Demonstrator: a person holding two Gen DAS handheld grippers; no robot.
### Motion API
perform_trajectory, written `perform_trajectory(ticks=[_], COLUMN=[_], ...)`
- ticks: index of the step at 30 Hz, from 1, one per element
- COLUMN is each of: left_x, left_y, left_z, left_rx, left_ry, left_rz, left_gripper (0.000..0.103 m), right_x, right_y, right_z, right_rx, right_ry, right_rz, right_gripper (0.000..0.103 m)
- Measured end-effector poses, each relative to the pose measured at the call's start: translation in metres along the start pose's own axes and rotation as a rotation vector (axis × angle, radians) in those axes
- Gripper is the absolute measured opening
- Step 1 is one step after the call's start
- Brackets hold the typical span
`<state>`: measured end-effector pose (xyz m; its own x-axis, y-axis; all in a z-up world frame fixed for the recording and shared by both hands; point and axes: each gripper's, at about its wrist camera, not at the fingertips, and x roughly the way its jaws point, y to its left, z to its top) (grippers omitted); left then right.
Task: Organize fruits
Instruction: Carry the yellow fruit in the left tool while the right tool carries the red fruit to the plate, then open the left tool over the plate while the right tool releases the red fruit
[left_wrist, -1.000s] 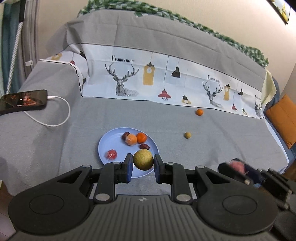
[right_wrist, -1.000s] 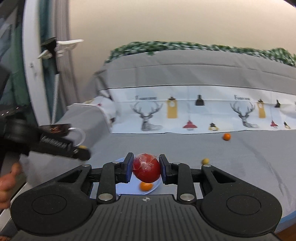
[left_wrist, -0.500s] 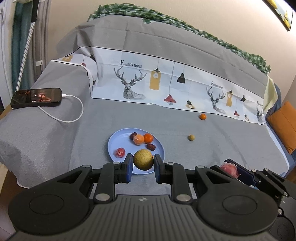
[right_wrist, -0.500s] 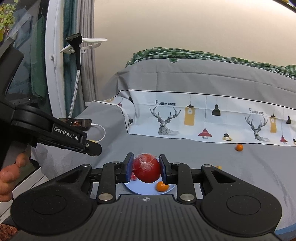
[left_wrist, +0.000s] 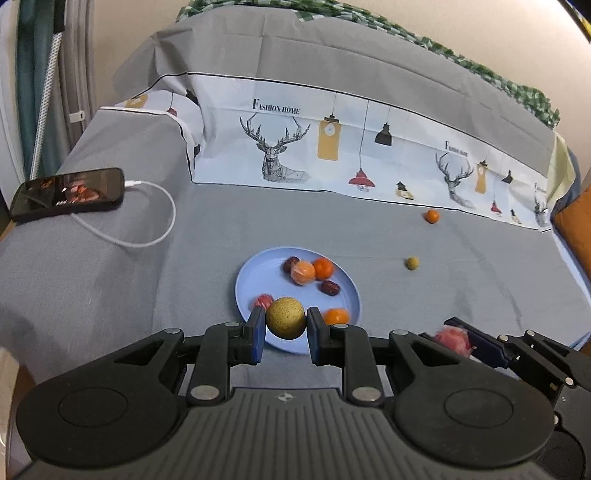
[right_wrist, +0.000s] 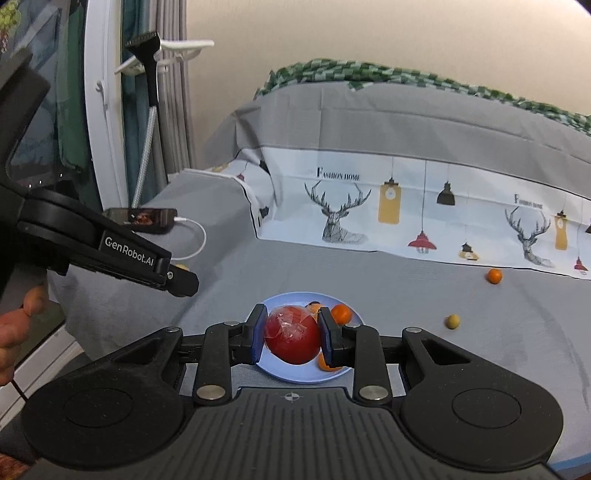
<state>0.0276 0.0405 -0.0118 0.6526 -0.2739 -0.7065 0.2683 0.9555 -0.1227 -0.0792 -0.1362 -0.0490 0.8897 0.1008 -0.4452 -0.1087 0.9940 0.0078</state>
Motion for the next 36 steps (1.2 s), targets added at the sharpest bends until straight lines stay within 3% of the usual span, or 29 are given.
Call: perform_trajectory(ticks=[12,24,25,26,27,28,29,31,36], left_x=[0.125,0.231,0.236,0.242,0.245,0.246,0.242,0.230,0.175], left_y=[0.014,0.005,0.005,0.005,0.005,0.005,0.007,0.008,0.019], left_z=[0.024,0.041,0.041,0.041,0.042,0.044,0.046,0.050,0.041], left_rx=[0.038,0.113,0.118,0.126,0.131,0.130,0.128,0.144,0.106], left_ry=[0.143,0.230,0.239,0.247,0.257,0.259,0.237,0.216,0.198], left_rz=[0.050,0.057,0.055,0.054,0.069,0.093,0.111,0.092,0.113], left_gripper=[0.026,0.026,0.030,0.053,0.089,0.100,0.103,0.102,0.103], right_x=[0.110,0.210,0.218,0.224,0.230,0.234,0.237,0.232,0.177], right_y=[-0.016,-0.036,-0.036,-0.036,-0.036,-0.036,-0.035,-0.036,-0.044], right_z=[-0.013,-0.025,-0.026,-0.027,-0.027,-0.026,-0.024,-0.018,-0.002], right_rx=[0.002,-0.091,-0.098,-0.106,-0.120,-0.132,-0.143,-0.160,-0.130], right_ry=[0.159,0.240,0.249,0.256,0.265,0.275,0.279,0.261,0.226], right_rz=[-0.037,-0.037,-0.040,-0.038,-0.031,-0.030,-0.035,-0.050,-0.039], right_gripper=[0.031,0.031,0.031,0.032,0.032,0.039,0.058,0.081,0.096])
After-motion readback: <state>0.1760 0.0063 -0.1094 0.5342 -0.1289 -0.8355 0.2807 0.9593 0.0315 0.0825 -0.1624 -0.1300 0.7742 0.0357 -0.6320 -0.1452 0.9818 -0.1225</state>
